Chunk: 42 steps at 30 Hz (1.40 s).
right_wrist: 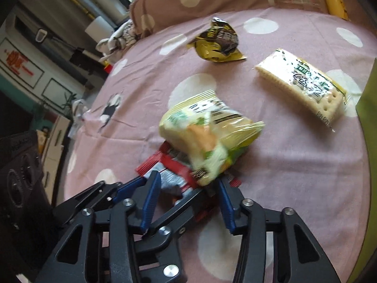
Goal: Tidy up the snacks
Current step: 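Grasp the red-white wrapper with the right gripper and lift it, then carry the red-white wrapper over the green box and open the right gripper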
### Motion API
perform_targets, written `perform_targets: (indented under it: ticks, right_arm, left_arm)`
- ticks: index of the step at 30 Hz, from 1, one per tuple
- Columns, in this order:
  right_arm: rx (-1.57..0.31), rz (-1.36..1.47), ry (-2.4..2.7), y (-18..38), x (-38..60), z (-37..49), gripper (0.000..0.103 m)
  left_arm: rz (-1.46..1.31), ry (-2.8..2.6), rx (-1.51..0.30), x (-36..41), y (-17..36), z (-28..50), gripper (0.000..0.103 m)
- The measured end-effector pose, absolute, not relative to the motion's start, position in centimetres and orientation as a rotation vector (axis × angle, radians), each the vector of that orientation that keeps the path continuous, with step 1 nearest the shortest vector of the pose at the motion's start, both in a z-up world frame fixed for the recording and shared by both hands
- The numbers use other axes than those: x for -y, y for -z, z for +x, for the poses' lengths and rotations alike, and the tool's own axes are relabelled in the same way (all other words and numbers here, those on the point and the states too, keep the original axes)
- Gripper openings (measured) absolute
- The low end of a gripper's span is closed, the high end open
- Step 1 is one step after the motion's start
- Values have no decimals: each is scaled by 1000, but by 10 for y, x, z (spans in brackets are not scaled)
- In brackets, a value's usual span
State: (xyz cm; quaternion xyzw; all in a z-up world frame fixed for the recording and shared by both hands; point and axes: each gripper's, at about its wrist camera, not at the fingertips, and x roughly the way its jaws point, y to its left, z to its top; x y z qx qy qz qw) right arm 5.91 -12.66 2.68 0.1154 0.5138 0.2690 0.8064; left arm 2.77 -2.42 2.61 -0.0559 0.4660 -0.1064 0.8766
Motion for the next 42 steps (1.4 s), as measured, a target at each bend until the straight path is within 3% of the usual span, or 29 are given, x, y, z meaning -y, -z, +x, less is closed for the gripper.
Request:
perform_targets:
  ticks: [8, 16, 24, 38, 42]
  right_arm:
    - [-1033, 359, -643, -59, 144, 24, 48]
    - [-812, 357, -585, -125, 190, -23, 48]
    - [-671, 447, -428, -156, 262, -41, 48]
    - [-784, 608, -194, -118, 354, -30, 48]
    - [-833, 640, -145, -106, 363, -24, 48]
  left_arm:
    - [-42, 257, -804, 35, -67, -13, 40]
    - [7, 350, -587, 74, -128, -51, 39]
    - [72, 521, -492, 140, -157, -48, 39]
    - [59, 719, -666, 230, -121, -13, 39]
    - [24, 755, -727, 231, -112, -11, 45]
